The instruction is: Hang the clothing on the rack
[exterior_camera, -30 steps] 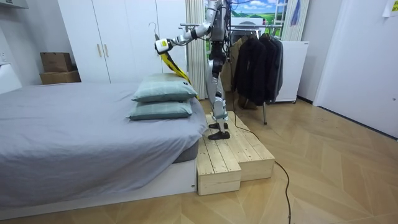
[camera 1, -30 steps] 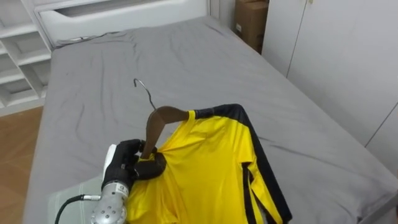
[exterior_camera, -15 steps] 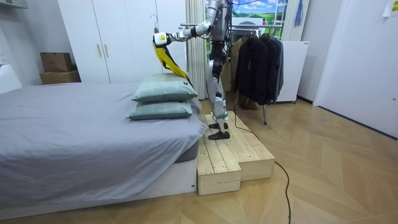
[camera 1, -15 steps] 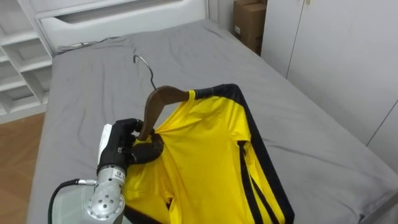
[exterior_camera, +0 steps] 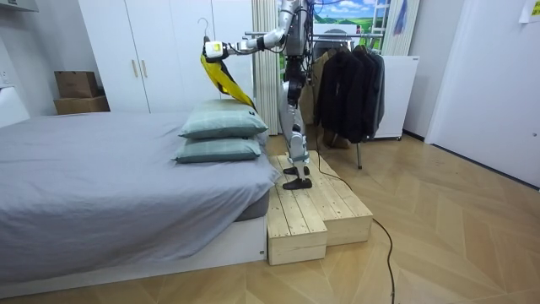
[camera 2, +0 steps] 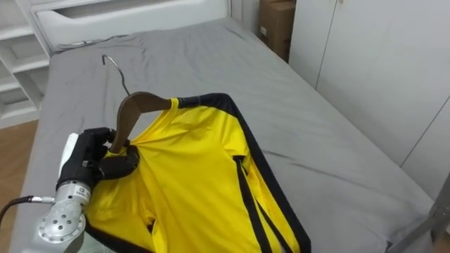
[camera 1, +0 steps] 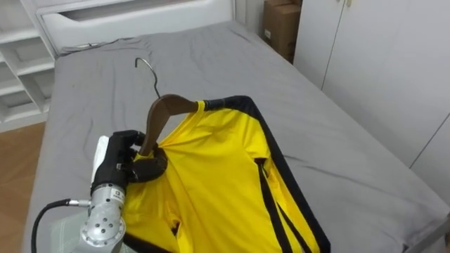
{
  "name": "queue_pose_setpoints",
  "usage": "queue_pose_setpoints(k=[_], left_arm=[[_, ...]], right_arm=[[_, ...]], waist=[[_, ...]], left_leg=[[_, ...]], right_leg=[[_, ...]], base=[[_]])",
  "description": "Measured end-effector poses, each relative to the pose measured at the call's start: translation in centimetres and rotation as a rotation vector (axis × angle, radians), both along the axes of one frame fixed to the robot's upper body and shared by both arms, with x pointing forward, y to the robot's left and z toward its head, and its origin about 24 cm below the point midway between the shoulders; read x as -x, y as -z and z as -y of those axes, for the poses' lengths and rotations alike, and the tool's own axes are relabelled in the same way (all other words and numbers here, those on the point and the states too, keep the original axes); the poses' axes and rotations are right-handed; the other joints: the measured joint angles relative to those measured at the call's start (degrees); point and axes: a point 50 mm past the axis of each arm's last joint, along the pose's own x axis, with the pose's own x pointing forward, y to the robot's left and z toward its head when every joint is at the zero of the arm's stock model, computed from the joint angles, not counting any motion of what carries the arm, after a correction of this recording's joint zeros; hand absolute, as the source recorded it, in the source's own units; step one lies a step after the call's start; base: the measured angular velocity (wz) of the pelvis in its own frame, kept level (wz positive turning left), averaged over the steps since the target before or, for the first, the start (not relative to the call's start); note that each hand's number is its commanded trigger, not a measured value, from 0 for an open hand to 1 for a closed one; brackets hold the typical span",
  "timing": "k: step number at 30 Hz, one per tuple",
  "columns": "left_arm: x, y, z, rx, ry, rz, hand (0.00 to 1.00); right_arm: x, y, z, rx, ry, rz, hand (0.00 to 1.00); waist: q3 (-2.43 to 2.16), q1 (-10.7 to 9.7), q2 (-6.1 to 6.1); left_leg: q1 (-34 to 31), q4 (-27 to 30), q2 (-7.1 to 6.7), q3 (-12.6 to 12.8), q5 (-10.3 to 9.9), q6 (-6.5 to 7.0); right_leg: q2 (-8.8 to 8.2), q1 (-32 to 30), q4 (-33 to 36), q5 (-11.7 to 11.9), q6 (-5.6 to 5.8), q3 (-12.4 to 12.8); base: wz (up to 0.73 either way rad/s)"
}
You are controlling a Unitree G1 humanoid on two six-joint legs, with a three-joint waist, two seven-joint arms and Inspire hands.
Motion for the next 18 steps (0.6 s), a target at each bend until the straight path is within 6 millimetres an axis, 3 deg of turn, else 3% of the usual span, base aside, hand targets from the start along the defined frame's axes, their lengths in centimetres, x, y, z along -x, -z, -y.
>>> queue_pose_setpoints(k=[6,10,13,18], left_arm=[[0.4,0.0,-0.2,-0.036,-0.030,0.019,1.00],[0.8,-0.3,0.0,-0.040,-0.034,0.039,1.00],[0.8,-0.4,-0.1,-0.045,-0.033,0.045,1.00],[0.8,-0.6,0.1,-0.069,-0.017,0.051,1.00]], right_arm=[[-1.9,-1.4,2.8,0.198,-0.153,-0.020,0.00],[-4.5,-2.6,3.5,0.360,-0.289,0.030,0.00],[-6.9,-3.8,3.6,0.469,-0.366,0.107,0.00],[-11.1,-6.8,3.4,0.682,-0.539,0.254,0.00]], waist=[[0.00,0.0,-0.31],[-0.23,0.2,-1.32],[-0.79,0.4,-2.03],[-0.82,1.0,-2.29]], left_leg=[[1.1,-0.2,-0.04,-0.6,0.0,0.00],[0.3,0.3,-0.06,-0.7,0.0,-0.01],[-0.3,0.3,-0.14,-0.7,0.3,0.09],[-0.3,0.2,-0.17,-0.4,0.4,0.12]], right_leg=[[-0.06,1.1,0.0,0.0,0.01,-0.7],[-0.07,0.7,0.1,0.0,0.00,-0.7],[-0.11,0.0,0.3,0.0,-0.04,-0.6],[-0.15,-0.2,0.3,0.1,0.07,-0.4]], base=[[0.04],[0.04],[0.01],[-0.03]])
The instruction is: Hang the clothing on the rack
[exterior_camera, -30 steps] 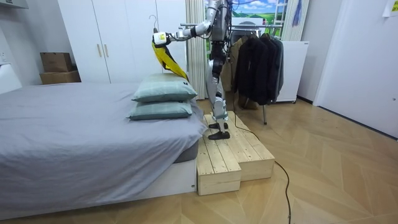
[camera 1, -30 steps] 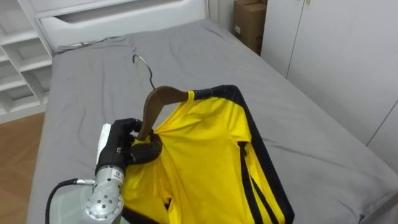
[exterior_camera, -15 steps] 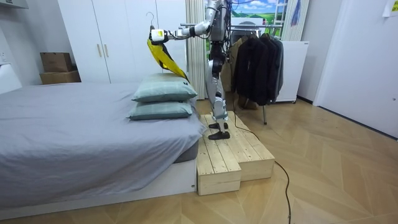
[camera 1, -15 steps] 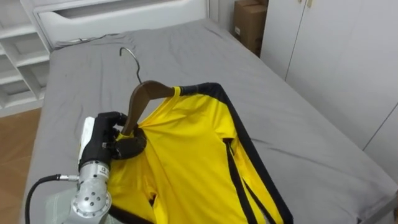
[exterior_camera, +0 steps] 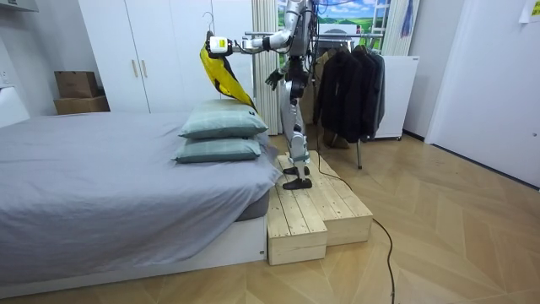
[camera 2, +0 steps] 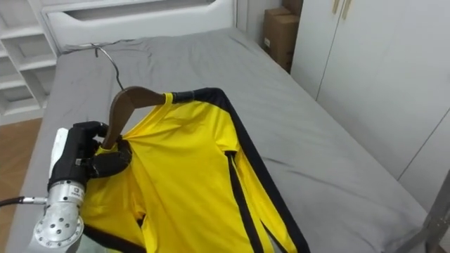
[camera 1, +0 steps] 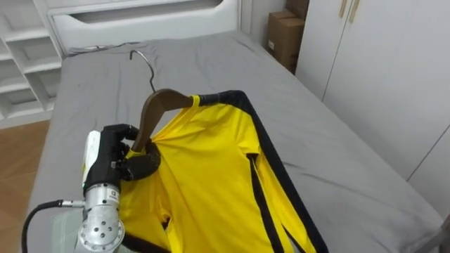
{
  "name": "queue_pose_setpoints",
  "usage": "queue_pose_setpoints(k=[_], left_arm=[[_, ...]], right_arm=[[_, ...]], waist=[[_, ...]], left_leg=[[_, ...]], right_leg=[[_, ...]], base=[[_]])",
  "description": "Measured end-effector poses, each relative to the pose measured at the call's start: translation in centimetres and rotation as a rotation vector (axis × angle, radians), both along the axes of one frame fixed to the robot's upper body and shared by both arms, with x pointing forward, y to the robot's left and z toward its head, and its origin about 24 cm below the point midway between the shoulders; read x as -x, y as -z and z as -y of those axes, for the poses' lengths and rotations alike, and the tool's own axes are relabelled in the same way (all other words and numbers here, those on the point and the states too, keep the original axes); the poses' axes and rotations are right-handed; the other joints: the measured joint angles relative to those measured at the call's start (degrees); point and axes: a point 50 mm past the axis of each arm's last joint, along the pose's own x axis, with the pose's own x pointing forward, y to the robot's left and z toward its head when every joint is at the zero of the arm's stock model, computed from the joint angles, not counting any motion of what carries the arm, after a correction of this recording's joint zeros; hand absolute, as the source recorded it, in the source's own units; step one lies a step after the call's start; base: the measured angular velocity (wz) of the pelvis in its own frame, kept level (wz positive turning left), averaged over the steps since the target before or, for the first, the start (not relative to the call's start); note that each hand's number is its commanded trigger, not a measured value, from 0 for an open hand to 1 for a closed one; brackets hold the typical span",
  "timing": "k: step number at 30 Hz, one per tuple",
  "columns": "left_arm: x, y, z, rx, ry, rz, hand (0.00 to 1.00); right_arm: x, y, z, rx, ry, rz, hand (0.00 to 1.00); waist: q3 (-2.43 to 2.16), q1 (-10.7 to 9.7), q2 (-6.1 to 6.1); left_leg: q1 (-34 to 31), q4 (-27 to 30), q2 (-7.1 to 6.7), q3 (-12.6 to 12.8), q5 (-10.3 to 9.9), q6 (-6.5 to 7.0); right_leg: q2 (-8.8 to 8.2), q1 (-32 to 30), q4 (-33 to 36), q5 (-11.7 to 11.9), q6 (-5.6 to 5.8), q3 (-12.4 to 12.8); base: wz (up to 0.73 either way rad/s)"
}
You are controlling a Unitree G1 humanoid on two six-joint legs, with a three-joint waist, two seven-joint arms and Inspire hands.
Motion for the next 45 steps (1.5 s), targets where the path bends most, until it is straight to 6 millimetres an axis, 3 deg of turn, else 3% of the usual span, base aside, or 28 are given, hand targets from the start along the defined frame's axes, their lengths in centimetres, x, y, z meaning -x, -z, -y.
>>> queue_pose_setpoints(k=[3,8,12,16,22,27,35,45], left_arm=[[0.1,-0.3,0.2,0.000,0.010,0.014,1.00],[0.7,-0.7,0.4,-0.043,0.023,0.042,1.00],[0.7,-1.1,0.6,-0.086,0.034,0.058,1.00],[0.8,-1.9,1.1,-0.165,0.057,0.096,1.00],[1.4,-1.7,1.3,-0.163,0.072,0.100,1.00],[1.4,-2.1,1.5,-0.174,0.092,0.132,1.00],[1.4,-2.9,2.4,-0.203,0.141,0.178,1.00],[1.5,-4.0,3.1,-0.245,0.194,0.211,1.00]], right_arm=[[-2.0,-2.1,-0.3,0.109,-0.083,0.097,0.00],[-5.4,-7.5,-1.7,0.313,-0.215,0.359,0.00],[-6.8,-10.4,-3.1,0.421,-0.311,0.483,0.00],[-7.8,-12.8,-5.2,0.481,-0.416,0.588,0.00],[-8.4,-13.5,-7.2,0.454,-0.513,0.650,0.00],[-8.8,-14.7,-7.5,0.466,-0.550,0.696,0.00],[-9.2,-15.6,-8.0,0.488,-0.650,0.682,0.00],[-10.2,-17.8,-10.5,0.500,-0.795,0.719,0.00]], waist=[[0.01,0.9,0.04],[0.08,1.3,0.05],[0.19,2.6,0.14],[0.72,2.7,0.35],[0.86,3.1,0.47],[1.11,4.1,0.89],[1.00,5.5,1.16],[0.97,5.8,0.94]], left_leg=[[0.1,-0.1,0.08,0.4,0.0,-0.02],[1.1,-0.5,0.21,0.9,0.0,-0.07],[2.0,-1.4,0.31,2.1,0.0,-0.07],[1.9,-1.4,0.19,2.2,0.0,-0.06],[1.9,-1.5,0.24,2.2,0.0,-0.06],[1.5,-1.4,0.23,2.2,0.0,-0.06],[0.5,-1.2,0.25,2.2,0.0,-0.06],[1.1,-1.5,0.32,2.3,0.0,-0.07]], right_leg=[[-0.01,0.0,0.0,0.0,-0.01,-0.1],[-0.07,0.6,0.0,0.0,0.01,0.1],[0.21,0.7,-0.2,0.0,0.01,1.4],[0.05,0.5,-0.2,0.0,0.02,1.6],[0.16,0.4,-0.2,0.0,0.03,2.1],[0.19,0.1,-0.2,0.0,0.04,2.4],[0.17,-0.9,-0.1,0.0,0.03,2.3],[0.27,-0.6,-0.1,0.1,0.04,2.2]], base=[[-0.05],[-0.05],[-0.17],[-0.01],[0.00],[0.00],[0.01],[-0.01]])
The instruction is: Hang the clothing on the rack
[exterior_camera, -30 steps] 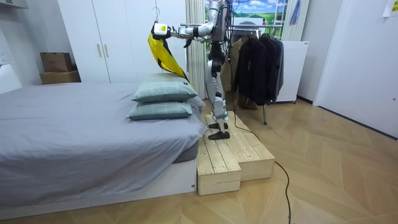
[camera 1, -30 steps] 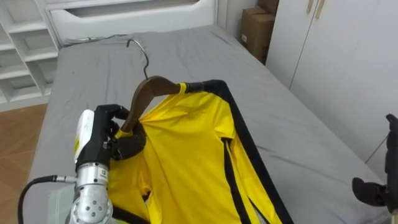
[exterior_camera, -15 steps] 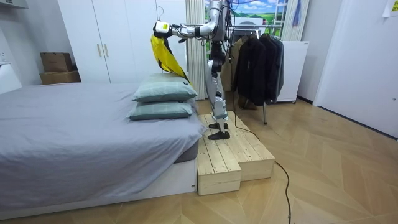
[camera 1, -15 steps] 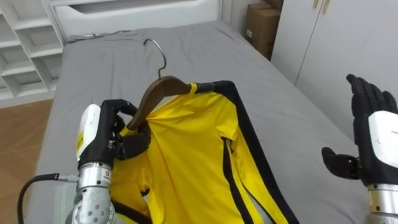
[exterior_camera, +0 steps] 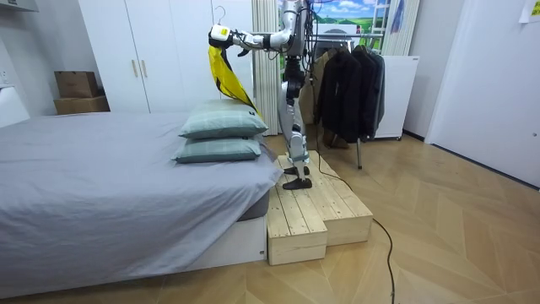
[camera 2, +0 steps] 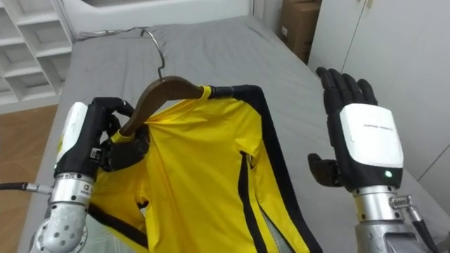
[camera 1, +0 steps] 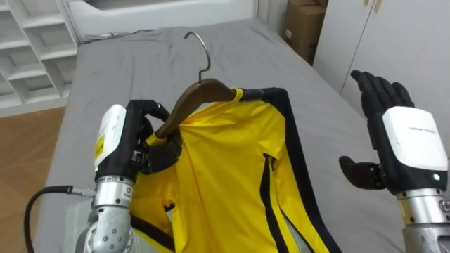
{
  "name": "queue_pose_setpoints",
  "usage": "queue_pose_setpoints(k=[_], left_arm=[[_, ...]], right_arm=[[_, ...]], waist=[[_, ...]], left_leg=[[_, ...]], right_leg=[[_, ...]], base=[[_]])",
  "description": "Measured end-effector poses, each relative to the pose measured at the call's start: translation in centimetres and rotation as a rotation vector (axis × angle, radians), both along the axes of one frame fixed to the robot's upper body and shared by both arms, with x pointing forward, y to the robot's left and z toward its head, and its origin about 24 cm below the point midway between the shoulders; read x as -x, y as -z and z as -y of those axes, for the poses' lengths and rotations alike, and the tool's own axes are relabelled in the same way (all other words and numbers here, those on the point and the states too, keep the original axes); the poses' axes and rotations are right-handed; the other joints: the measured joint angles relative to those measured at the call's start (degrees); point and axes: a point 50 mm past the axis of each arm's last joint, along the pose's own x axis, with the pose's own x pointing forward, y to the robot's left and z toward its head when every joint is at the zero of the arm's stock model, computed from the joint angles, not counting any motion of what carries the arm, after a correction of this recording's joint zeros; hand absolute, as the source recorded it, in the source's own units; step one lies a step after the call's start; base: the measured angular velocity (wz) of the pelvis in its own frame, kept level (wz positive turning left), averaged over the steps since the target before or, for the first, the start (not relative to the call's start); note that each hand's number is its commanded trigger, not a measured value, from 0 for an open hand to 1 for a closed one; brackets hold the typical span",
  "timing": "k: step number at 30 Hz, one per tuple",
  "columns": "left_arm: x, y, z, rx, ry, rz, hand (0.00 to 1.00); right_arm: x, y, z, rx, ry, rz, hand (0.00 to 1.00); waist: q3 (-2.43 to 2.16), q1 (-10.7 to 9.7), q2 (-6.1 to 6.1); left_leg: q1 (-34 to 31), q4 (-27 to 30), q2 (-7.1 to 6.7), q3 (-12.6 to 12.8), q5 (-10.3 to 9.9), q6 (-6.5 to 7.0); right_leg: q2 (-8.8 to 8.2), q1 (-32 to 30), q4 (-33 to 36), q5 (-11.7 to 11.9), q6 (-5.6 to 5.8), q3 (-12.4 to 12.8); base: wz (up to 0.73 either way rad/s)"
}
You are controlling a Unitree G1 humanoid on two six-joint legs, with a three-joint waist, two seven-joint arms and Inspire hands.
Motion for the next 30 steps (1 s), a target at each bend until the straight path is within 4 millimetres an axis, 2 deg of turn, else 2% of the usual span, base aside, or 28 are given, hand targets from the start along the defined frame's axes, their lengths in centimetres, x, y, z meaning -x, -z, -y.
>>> queue_pose_setpoints(k=[14,24,30], left_arm=[[-0.1,0.4,0.6,0.027,0.074,-0.061,1.00],[-0.1,0.1,1.0,0.038,0.117,-0.071,1.00],[0.1,-0.5,1.9,0.040,0.159,-0.048,1.00]], right_arm=[[-0.3,0.4,-1.8,0.039,-0.070,-0.029,0.00],[-0.4,0.7,-2.8,0.051,-0.114,-0.058,0.00],[-0.4,0.8,-3.0,0.040,-0.115,-0.061,0.00]], waist=[[0.24,1.7,-0.42],[0.20,2.5,-0.34],[0.01,2.9,-0.02]], left_leg=[[-0.3,0.0,-0.02,0.0,0.0,0.00],[-0.6,0.2,-0.04,-0.1,0.0,0.00],[-1.2,0.3,-0.06,-0.3,0.0,0.00]], right_leg=[[-0.07,-0.2,0.0,0.0,0.02,0.5],[-0.10,-0.4,-0.1,0.0,0.02,0.3],[-0.11,-0.8,-0.1,0.0,0.03,-0.5]], base=[[0.00],[0.01],[0.03]])
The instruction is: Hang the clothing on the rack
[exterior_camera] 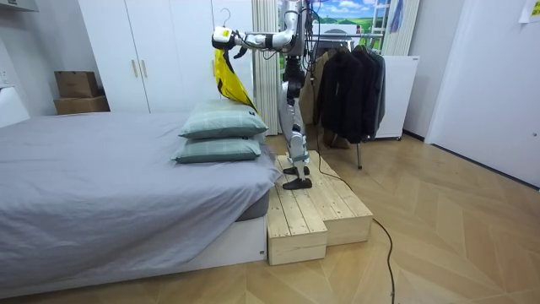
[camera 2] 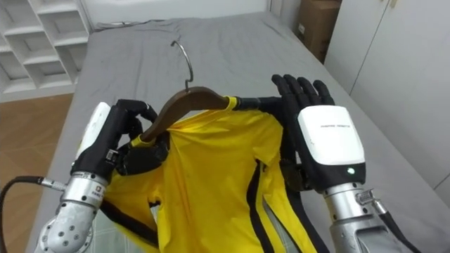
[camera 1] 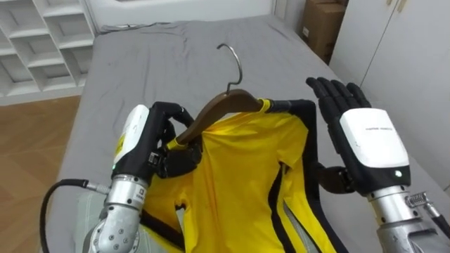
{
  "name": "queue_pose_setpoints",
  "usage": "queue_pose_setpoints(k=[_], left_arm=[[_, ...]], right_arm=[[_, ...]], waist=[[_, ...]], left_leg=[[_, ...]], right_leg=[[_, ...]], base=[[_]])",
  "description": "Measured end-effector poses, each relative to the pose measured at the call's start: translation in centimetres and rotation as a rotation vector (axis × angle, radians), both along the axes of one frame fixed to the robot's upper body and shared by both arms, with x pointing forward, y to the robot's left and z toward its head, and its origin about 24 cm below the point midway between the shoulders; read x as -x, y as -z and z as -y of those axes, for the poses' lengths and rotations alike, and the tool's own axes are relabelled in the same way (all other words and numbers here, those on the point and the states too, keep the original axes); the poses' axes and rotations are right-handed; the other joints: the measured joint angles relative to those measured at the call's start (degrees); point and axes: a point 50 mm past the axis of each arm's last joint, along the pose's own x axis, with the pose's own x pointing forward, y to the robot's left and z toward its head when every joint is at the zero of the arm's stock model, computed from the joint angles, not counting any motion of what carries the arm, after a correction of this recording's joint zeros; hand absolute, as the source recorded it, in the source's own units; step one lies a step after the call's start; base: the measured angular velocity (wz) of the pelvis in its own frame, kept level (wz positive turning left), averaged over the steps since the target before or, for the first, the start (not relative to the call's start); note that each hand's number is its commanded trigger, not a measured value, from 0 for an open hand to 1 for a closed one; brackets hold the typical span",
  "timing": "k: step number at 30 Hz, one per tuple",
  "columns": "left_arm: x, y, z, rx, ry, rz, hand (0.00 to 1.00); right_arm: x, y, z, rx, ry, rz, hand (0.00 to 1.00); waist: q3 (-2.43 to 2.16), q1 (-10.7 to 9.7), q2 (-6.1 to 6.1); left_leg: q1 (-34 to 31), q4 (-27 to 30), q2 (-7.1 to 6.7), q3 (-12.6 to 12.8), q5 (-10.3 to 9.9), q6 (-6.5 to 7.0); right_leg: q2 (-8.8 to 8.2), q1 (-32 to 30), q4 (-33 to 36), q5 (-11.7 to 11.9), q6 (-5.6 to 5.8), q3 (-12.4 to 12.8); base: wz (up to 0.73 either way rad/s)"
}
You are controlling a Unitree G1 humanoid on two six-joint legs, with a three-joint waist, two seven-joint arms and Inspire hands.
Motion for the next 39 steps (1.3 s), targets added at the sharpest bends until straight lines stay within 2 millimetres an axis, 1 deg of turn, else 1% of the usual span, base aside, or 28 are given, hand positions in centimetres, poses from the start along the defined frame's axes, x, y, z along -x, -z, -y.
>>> queue_pose_setpoints(k=[4,8,11,15,19,24,26,29,31,35,39], left_arm=[[0.0,-0.4,0.2,0.002,0.014,0.011,1.00],[0.0,-0.4,0.4,0.005,0.022,0.012,1.00],[0.0,-0.3,0.6,0.004,0.031,0.008,1.00],[0.0,-0.3,0.7,0.010,0.034,0.007,1.00],[0.0,-0.2,1.3,0.031,0.053,0.001,1.00],[-0.2,-0.6,1.8,0.042,0.071,0.013,1.00],[-0.2,-0.7,2.0,0.058,0.083,0.009,1.00],[-0.2,-0.6,2.2,0.054,0.102,0.003,1.00],[-0.2,-0.6,2.4,0.053,0.111,0.001,1.00],[-0.2,-0.5,2.5,0.086,0.119,-0.007,1.00],[-0.1,-0.6,2.6,0.093,0.123,-0.003,1.00]], right_arm=[[0.0,0.4,-0.2,-0.022,0.009,0.010,0.00],[0.2,1.0,-0.8,-0.030,-0.020,0.022,0.00],[0.2,1.5,-0.9,-0.034,-0.027,0.012,0.00],[0.3,1.6,-1.0,-0.042,-0.027,0.021,0.00],[0.2,1.9,-1.6,-0.055,-0.044,0.032,0.00],[0.1,1.9,-1.8,-0.070,-0.060,0.048,0.00],[-0.2,1.9,-1.8,-0.066,-0.060,0.049,0.00],[-0.1,1.7,-1.8,-0.076,-0.056,0.083,0.00],[-0.1,1.6,-1.8,-0.088,-0.060,0.112,0.00],[-1.0,1.6,-2.0,-0.117,-0.051,0.159,0.00],[-1.3,1.0,-2.0,-0.123,-0.037,0.232,0.00]], waist=[[-0.18,0.0,0.31],[-0.18,-0.1,0.38],[-0.14,0.1,0.44],[-0.13,0.2,0.45],[-0.07,0.2,0.51],[0.03,0.3,0.54],[0.07,0.7,0.57],[0.08,1.4,0.58],[0.09,1.4,0.59],[0.09,1.4,0.60],[0.08,1.1,0.62]], left_leg=[[0.1,-0.1,0.03,-0.2,0.0,0.00],[0.4,-0.1,0.04,-0.6,0.0,-0.01],[0.5,-0.2,0.04,-0.6,0.0,-0.01],[0.5,-0.3,-0.01,-0.7,0.0,-0.01],[0.7,-0.3,-0.03,-0.7,0.0,-0.01],[0.6,-0.3,0.00,-1.4,0.0,-0.01],[0.6,-0.3,0.00,-1.4,0.0,-0.01],[0.6,-0.3,0.00,-1.6,0.0,-0.01],[0.3,-0.3,-0.02,-2.1,0.0,-0.01],[0.1,-0.2,-0.05,-2.2,0.0,-0.01],[-0.2,-0.2,-0.11,-2.9,0.0,-0.01]], right_leg=[[0.03,0.0,-0.1,0.0,0.00,-0.1],[0.07,0.5,-0.2,0.0,0.00,-0.4],[0.05,0.6,-0.2,0.0,0.00,-0.4],[0.03,0.6,-0.2,0.0,0.00,-0.4],[0.02,0.8,-0.2,0.0,0.00,-0.5],[0.06,0.9,-0.2,0.0,0.00,-1.0],[0.09,0.9,-0.2,0.0,0.00,-1.1],[0.09,0.9,-0.2,0.0,0.00,-1.6],[0.09,0.9,-0.2,0.0,0.00,-1.7],[0.09,0.7,-0.3,0.0,0.00,-1.8],[0.11,0.7,-0.3,0.0,0.00,-1.7]], base=[[0.00],[0.04],[0.02],[0.00],[0.00],[0.06],[0.00],[0.01],[0.13],[0.03],[0.08]])
